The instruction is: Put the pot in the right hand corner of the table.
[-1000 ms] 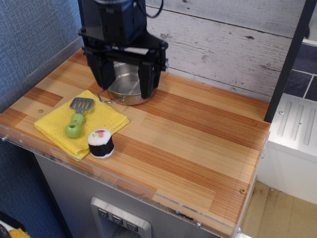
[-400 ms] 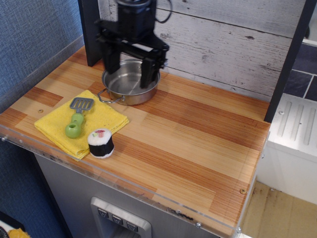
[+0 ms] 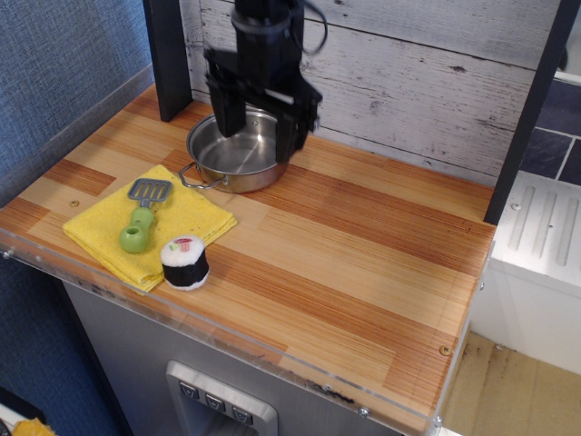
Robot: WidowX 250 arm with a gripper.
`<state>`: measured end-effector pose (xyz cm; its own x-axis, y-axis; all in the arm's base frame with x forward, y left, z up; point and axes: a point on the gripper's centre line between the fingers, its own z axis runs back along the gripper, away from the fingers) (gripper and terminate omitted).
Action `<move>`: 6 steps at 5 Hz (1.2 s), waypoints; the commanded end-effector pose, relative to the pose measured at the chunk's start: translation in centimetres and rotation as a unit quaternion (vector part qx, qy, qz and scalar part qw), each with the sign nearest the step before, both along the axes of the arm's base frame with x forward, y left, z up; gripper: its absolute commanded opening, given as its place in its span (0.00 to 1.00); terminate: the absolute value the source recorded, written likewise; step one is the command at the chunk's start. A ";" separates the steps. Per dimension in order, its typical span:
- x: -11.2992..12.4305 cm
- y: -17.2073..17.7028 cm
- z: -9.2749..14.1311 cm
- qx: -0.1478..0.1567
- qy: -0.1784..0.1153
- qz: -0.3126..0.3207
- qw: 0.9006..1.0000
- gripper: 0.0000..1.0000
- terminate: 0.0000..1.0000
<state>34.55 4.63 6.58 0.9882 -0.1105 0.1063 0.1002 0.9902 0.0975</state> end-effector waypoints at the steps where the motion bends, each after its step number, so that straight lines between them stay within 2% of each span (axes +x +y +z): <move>1: 1.4 1.9 -1.9 0.026 -0.005 0.008 1.000 1.00 0.00; 3: 2.5 0.7 -4.0 0.040 0.012 -0.032 0.999 1.00 0.00; 4: 2.5 0.6 -4.1 0.038 0.008 -0.041 0.998 0.00 0.00; 6: 2.2 0.4 -3.6 0.035 -0.004 -0.041 0.999 0.00 0.00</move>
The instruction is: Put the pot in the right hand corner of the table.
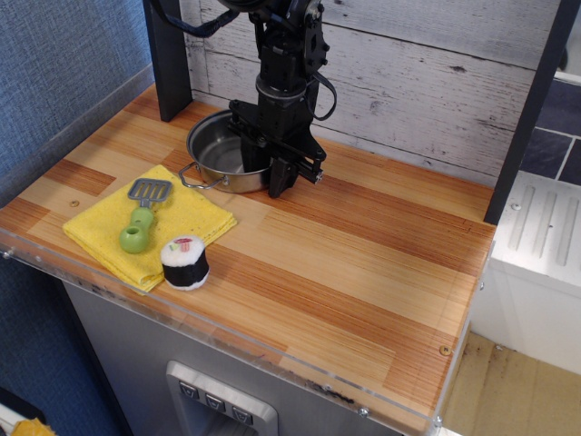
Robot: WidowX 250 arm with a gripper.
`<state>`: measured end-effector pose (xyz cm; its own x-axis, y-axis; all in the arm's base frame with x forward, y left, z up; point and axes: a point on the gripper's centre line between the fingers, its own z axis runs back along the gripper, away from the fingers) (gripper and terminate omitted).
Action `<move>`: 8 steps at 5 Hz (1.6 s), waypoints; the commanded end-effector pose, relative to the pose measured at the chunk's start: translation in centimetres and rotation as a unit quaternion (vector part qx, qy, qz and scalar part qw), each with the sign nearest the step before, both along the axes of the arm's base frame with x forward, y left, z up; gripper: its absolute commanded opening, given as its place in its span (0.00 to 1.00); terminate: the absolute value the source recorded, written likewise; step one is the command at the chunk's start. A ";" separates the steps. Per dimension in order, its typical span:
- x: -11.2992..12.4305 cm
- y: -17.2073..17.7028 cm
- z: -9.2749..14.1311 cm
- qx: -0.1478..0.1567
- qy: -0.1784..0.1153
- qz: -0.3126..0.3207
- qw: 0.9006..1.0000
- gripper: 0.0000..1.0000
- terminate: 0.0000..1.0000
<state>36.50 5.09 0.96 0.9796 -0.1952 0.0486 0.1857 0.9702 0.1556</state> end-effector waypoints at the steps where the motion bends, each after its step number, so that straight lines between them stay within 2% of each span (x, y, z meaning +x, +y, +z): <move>1: 0.0 -0.7 2.6 0.010 -0.039 -0.006 0.999 0.00 0.00; 2: -0.1 -1.0 4.0 0.051 -0.044 -0.029 0.997 0.00 0.00; 3: 0.1 -1.4 6.4 0.036 -0.065 -0.030 0.997 0.00 0.00; 5: -2.0 -4.1 8.8 0.019 -0.091 -0.067 0.993 0.00 0.00; 7: -4.3 -9.4 8.8 0.000 -0.094 -0.134 0.987 0.00 0.00; 8: -4.1 -12.4 8.2 -0.001 -0.086 -0.179 0.980 0.00 0.00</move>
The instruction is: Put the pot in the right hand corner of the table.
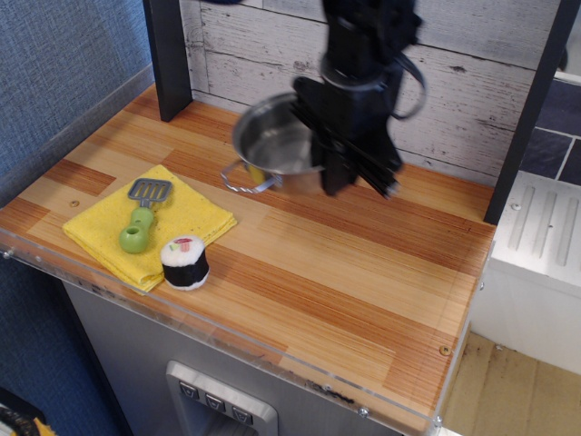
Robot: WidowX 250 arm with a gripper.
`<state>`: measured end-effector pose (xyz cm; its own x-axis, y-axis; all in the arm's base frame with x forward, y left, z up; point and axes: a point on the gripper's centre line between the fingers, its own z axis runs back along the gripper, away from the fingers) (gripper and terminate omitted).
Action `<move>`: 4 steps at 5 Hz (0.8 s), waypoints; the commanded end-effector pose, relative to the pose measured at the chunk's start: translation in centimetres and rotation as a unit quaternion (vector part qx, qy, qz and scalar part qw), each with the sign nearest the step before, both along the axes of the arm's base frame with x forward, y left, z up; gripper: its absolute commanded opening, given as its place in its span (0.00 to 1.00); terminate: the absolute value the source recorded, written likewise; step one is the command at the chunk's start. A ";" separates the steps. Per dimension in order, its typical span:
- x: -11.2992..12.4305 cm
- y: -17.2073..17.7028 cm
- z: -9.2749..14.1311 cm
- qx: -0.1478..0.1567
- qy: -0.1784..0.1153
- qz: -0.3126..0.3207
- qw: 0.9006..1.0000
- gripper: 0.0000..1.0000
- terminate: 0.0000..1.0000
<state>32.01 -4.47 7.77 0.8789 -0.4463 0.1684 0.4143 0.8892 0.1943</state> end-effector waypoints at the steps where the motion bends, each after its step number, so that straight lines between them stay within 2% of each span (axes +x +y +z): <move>1: 0.7 -4.9 0.0 0.035 -0.014 -0.112 0.993 0.00 0.00; 3: 1.8 -6.0 -2.9 0.068 0.002 -0.152 0.986 0.00 0.00; 4: 2.2 -5.8 -3.7 0.062 0.007 -0.142 0.988 0.00 0.00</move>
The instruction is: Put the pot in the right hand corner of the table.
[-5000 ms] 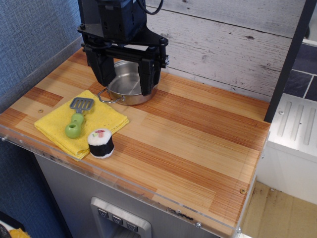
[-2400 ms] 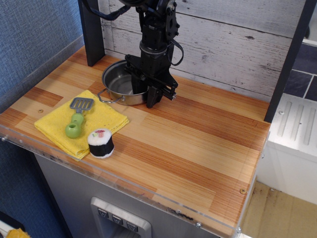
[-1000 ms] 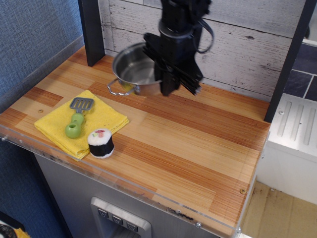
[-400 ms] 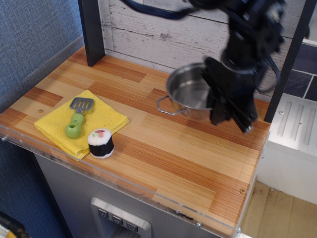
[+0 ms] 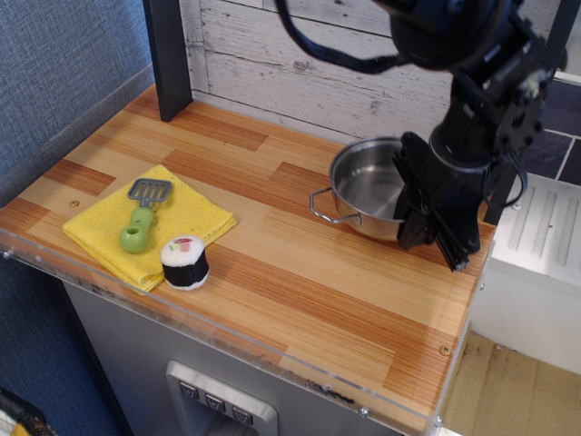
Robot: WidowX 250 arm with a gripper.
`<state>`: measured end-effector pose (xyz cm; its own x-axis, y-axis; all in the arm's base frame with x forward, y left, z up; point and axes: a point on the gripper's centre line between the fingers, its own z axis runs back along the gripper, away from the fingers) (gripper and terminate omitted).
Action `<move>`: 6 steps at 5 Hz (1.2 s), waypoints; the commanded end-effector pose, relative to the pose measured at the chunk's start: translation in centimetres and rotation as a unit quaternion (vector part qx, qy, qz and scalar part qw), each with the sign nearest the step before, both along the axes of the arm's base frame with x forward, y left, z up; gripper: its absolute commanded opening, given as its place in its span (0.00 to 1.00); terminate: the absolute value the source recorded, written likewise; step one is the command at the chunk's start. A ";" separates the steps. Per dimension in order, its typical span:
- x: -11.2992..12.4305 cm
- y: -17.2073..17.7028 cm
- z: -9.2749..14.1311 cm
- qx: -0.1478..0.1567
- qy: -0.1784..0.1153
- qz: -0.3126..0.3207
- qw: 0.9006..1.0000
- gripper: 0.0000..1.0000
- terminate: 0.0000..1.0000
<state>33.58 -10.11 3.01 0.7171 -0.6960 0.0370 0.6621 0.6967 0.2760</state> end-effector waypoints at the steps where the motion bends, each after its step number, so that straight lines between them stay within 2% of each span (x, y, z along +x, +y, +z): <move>1: 0.8 0.1 0.3 -0.025 -0.003 0.008 1.000 0.00 0.00; 2: 1.0 0.4 0.3 -0.024 -0.001 0.028 0.999 1.00 0.00; 3: 1.0 0.7 0.2 -0.032 0.006 0.049 0.998 1.00 0.00; 5: 0.8 1.0 0.1 -0.032 0.003 0.051 0.998 1.00 0.00; 6: 1.0 1.3 0.8 -0.043 0.012 0.062 0.997 1.00 0.00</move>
